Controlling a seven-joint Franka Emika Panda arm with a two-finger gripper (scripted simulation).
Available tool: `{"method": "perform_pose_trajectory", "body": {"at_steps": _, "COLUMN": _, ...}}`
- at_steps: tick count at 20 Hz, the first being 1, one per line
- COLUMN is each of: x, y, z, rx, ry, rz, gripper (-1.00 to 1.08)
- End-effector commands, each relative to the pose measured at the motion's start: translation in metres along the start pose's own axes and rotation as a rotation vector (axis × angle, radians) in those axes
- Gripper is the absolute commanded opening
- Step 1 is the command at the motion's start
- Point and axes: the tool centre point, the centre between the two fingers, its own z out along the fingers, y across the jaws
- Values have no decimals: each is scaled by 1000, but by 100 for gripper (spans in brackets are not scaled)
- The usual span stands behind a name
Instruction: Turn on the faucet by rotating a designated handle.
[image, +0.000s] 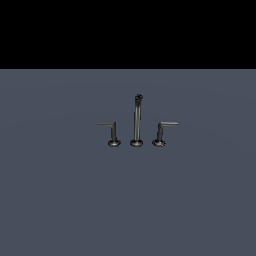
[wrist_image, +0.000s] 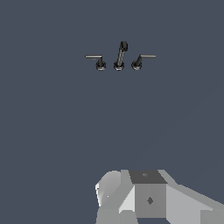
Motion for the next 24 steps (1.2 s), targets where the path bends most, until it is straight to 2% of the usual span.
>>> {"method": "perform_pose_trajectory", "body": {"at_steps": 1, "x": 0, "y": 0, "z": 0, "rx": 0, "ry": 0, "rz": 0, "gripper": -100}}
{"method": "perform_pose_trajectory", "body": {"at_steps": 10, "x": 4, "y": 15, "z": 7, "rx": -28, "ry": -25, "rz": 6, "gripper": -100}}
{"method": "perform_pose_trajectory", "body": {"at_steps": 16, "x": 5, "y": 15, "z": 7, "rx": -28, "ry": -25, "rz": 10, "gripper": -100}}
{"method": "perform_pose_trajectory", "body": {"at_steps": 24, "x": 28, "y": 18, "z": 13, "rx": -27, "ry": -25, "rz": 81, "gripper": -100}}
